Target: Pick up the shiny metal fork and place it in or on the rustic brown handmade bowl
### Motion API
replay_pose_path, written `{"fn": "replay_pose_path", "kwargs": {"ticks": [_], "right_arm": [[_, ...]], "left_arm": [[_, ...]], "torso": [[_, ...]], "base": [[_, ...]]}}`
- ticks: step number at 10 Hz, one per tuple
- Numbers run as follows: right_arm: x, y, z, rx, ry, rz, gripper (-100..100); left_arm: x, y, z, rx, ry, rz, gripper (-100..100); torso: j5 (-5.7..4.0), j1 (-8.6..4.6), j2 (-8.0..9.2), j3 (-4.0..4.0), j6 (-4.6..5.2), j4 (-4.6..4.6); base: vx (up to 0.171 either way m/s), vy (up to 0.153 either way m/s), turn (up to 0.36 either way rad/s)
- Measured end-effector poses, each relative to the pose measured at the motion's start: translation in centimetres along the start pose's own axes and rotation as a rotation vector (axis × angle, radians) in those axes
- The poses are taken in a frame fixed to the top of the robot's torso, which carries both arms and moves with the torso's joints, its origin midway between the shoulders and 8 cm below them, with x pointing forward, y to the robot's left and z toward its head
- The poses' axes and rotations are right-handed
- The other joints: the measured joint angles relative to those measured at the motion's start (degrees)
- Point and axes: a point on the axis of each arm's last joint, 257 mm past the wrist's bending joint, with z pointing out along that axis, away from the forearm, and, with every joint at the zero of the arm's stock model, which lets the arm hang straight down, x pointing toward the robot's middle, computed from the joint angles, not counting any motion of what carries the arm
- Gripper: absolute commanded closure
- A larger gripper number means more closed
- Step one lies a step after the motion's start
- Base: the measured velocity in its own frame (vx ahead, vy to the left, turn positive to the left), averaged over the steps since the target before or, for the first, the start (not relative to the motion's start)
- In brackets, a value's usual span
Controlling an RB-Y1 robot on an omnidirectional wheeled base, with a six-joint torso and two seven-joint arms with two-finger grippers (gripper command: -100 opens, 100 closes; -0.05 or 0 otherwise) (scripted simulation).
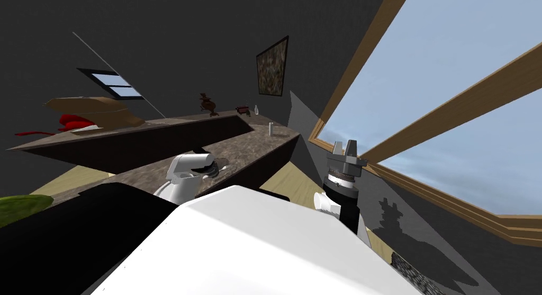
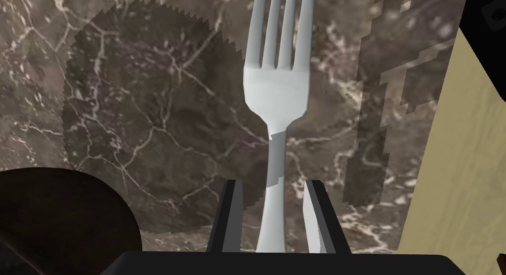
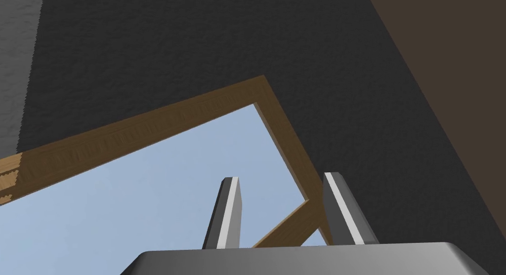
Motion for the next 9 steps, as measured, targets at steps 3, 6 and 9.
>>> {"fn": "replay_pose_path", "kwargs": {"ticks": [3, 6, 9], "right_arm": [[0.0, 0.0, 0.0, 0.0, 0.0, 0.0, 0], [0.0, 0.0, 0.0, 0.0, 0.0, 0.0, 0], [0.0, 0.0, 0.0, 0.0, 0.0, 0.0, 0]], "left_arm": [[-0.4, -2.7, -0.3, 0.045, 0.007, 0.016, 100], [-1.2, -4.9, -0.3, 0.063, 0.002, 0.027, 100], [-2.0, -7.2, -0.7, 0.074, -0.006, 0.036, 100]], "torso": [[0.01, 0.13, 0.34, 0.2, -0.11, 0.08], [0.04, 0.18, 0.07, 0.06, -0.12, 0.04], [0.04, 0.22, 0.02, 0.03, -0.1, 0.04]], "base": [[-0.13, 0.027, 0.182], [-0.068, 0.041, 0.16], [-0.054, 0.052, 0.129]]}}
